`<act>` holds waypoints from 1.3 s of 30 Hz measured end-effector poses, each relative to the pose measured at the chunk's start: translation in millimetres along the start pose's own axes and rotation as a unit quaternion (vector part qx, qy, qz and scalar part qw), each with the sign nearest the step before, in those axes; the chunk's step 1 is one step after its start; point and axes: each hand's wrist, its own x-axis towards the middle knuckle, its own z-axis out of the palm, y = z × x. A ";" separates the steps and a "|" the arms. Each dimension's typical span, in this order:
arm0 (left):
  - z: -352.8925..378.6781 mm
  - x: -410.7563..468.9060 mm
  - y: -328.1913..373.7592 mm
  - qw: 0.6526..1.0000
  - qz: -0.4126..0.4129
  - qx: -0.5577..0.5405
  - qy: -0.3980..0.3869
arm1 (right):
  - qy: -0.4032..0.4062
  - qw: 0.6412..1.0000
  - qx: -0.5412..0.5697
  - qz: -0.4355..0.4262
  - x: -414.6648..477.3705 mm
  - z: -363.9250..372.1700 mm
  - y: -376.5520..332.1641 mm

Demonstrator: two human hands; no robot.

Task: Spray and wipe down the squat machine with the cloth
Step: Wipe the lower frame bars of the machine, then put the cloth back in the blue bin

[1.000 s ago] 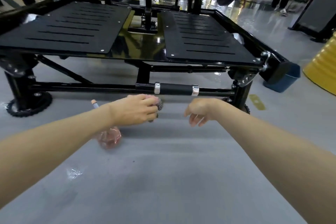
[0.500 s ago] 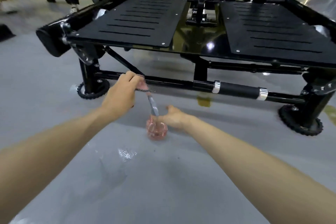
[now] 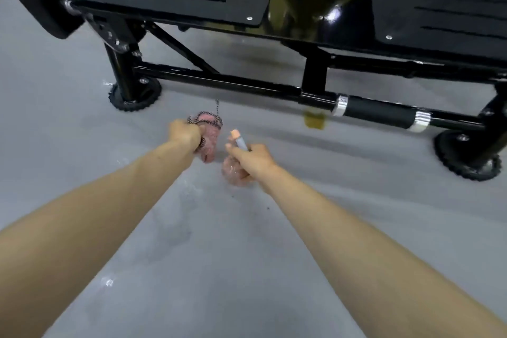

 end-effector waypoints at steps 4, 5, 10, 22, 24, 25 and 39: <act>-0.3 -58.0 10.7 0.995 -0.075 0.050 -0.042 | 0.065 0.995 0.031 0.073 -58.0 -23.3 9.0; 0.3 -75.9 15.1 0.992 -0.090 0.072 -0.057 | 0.061 0.993 0.021 0.099 -78.0 -30.0 7.3; 12.1 -164.5 66.7 0.976 -0.093 0.140 -0.138 | 0.029 0.980 0.015 0.197 -168.2 -80.8 -4.8; 97.7 -384.0 279.2 0.911 -0.016 0.250 -0.327 | 0.266 0.926 0.104 0.247 -390.8 -294.3 -71.1; 119.4 -416.3 319.0 0.906 -0.006 0.245 -0.345 | 0.326 0.905 0.129 0.239 -424.6 -341.9 -85.9; 129.4 -428.3 336.4 0.904 0.008 0.245 -0.349 | 0.347 0.898 0.133 0.235 -436.9 -362.5 -93.3; 307.0 -493.2 462.2 0.915 -0.033 0.160 -0.369 | 0.415 0.874 0.146 0.208 -469.7 -597.7 -148.2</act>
